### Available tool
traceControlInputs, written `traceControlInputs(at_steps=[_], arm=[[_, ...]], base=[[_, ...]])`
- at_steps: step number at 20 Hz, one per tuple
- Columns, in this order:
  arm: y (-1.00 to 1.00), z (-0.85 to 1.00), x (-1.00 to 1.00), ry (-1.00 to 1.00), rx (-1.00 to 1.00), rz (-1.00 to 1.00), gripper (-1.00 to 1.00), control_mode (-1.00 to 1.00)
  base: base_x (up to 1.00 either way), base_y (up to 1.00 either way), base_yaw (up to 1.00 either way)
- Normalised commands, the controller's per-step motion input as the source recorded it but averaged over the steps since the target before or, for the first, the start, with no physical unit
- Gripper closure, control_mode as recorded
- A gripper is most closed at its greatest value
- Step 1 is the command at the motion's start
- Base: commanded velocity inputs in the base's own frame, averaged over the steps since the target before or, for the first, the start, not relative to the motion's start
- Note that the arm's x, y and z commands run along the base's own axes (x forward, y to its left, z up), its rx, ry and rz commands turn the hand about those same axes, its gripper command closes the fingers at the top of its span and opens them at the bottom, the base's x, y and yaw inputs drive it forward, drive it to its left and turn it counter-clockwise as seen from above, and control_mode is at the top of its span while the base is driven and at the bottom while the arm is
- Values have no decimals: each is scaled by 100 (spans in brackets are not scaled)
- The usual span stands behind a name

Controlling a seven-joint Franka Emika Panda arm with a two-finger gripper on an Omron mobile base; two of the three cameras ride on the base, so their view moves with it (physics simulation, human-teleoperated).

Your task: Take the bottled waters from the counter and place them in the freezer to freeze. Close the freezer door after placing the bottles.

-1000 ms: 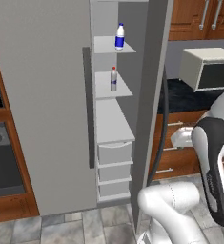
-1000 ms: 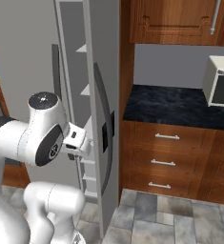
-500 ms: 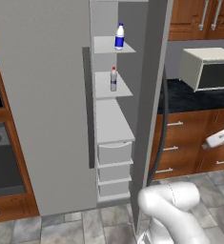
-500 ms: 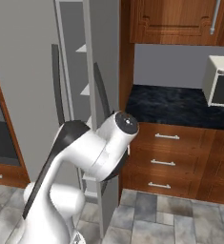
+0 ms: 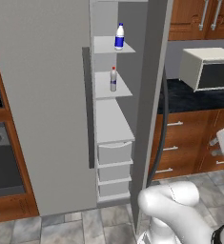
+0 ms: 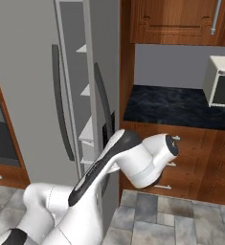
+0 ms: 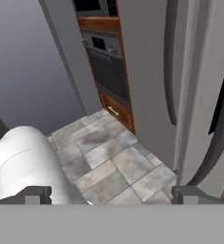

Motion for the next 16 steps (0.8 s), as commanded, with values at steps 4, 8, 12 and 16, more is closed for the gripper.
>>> traceControlInputs(at_steps=[4,8,12,16], arm=[[-1,-13,19,0,2,2,-100,-100],[10,-61,39,-6,10,4,-100,-100],[12,-49,41,-9,16,0,-100,-100],[24,-36,76,-7,15,2,-100,-100]], base=[[0,0,0],[0,0,0],[0,0,0],[0,0,0]])
